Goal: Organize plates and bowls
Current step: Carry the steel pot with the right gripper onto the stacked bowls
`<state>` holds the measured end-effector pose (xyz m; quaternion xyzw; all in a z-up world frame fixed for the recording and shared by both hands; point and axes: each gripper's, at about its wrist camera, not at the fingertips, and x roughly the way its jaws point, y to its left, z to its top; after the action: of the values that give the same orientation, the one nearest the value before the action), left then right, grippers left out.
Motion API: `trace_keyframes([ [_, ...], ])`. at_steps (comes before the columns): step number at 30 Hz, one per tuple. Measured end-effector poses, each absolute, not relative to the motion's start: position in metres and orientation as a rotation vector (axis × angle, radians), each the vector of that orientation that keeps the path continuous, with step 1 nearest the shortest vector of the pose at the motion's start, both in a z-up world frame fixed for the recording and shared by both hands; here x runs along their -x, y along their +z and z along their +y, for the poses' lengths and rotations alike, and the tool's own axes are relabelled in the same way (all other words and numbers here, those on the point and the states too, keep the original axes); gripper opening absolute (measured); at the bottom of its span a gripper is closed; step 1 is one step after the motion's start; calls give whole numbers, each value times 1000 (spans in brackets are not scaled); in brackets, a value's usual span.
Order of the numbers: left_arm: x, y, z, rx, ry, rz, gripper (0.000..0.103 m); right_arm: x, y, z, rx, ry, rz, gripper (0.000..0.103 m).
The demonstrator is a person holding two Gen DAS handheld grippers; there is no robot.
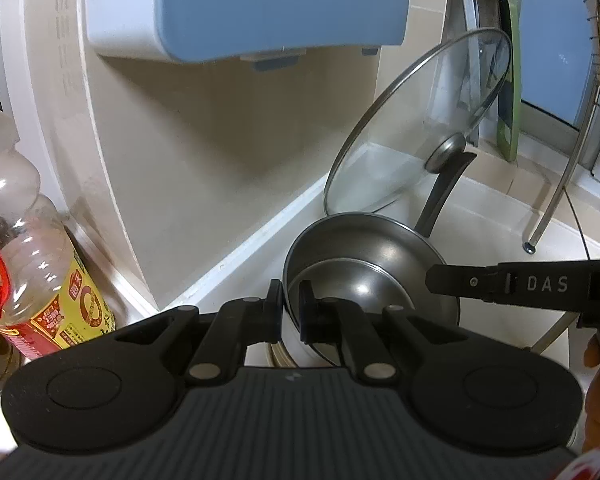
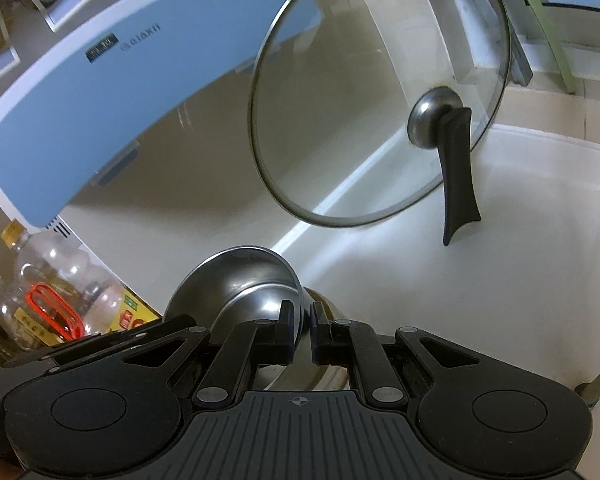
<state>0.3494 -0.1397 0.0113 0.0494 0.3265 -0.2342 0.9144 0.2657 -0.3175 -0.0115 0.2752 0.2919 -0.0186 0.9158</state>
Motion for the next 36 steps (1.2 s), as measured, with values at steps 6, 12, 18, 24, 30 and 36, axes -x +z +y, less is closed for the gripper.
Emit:
trace_keyframes([
  [6, -352, 5, -142, -108, -483, 690, 6, -269, -18, -318, -566, -49, 621, 9],
  [12, -356, -3, -143, -112, -478, 712, 6, -273, -24, -317, -568, -57, 641, 9],
  [18, -359, -9, -144, -112, -472, 730, 6, -277, -30, -316, -566, -64, 658, 9],
  [24, -360, -14, -147, -125, -465, 726, 7, -279, -37, -318, -573, -70, 662, 9],
  [30, -362, -15, -146, -117, -460, 732, 7, -277, -37, -320, -578, -66, 648, 9],
  [36, -360, -12, -142, -109, -451, 730, 8, -275, -36, -319, -577, -57, 646, 9],
])
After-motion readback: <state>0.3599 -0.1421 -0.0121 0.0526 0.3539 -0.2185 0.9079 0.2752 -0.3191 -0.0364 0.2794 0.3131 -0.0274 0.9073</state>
